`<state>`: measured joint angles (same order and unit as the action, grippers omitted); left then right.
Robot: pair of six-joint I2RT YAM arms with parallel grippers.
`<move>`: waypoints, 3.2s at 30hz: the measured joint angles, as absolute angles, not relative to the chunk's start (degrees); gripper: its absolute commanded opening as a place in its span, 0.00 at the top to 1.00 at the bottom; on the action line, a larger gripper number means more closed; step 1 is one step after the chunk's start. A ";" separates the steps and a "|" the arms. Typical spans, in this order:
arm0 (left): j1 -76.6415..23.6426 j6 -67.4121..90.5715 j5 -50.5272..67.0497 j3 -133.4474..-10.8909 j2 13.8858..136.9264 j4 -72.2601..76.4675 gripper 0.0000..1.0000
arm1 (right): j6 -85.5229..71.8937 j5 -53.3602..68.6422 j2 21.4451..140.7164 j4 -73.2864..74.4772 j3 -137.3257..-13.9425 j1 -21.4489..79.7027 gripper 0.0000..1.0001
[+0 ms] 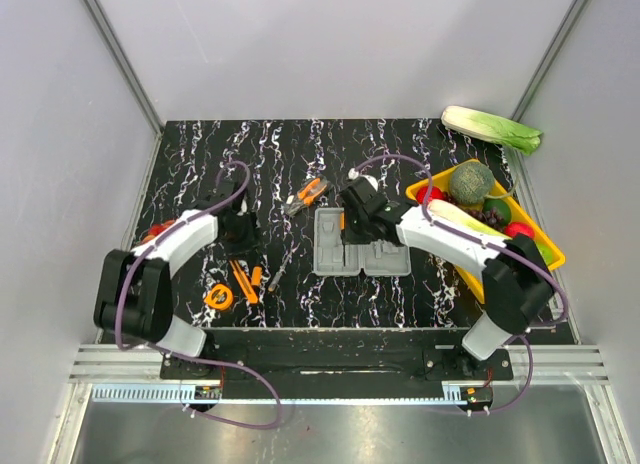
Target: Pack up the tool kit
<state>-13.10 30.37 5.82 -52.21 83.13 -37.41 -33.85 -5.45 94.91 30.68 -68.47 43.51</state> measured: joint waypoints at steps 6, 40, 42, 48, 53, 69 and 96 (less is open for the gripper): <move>-14.96 29.76 5.15 -52.47 90.02 -37.85 0.44 | -36.16 -9.61 88.88 29.93 -68.55 43.42 0.86; -31.27 30.61 6.50 -74.50 95.44 -39.35 1.00 | -42.70 -15.66 79.35 31.22 -58.74 40.47 0.85; -33.01 31.99 9.76 -74.98 96.29 -36.36 1.00 | -43.31 -16.08 78.41 31.86 -57.39 39.90 0.84; -37.30 35.44 15.73 -76.18 103.68 -29.12 1.00 | -44.84 -17.10 75.77 33.80 -54.17 38.87 0.84; -39.75 37.30 16.56 -77.36 108.47 -26.72 1.00 | -45.67 -17.41 74.39 34.20 -52.77 38.33 0.83; -41.82 46.17 14.61 -80.66 115.79 -23.70 1.00 | -46.57 -17.52 73.84 34.46 -50.89 37.71 0.83; -42.54 50.92 11.09 -80.99 115.35 -24.77 0.59 | -46.54 -17.37 73.67 34.48 -50.78 37.47 0.81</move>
<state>-42.54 50.92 11.09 -80.99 115.35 -24.77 -46.54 -17.37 73.67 34.48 -50.78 37.47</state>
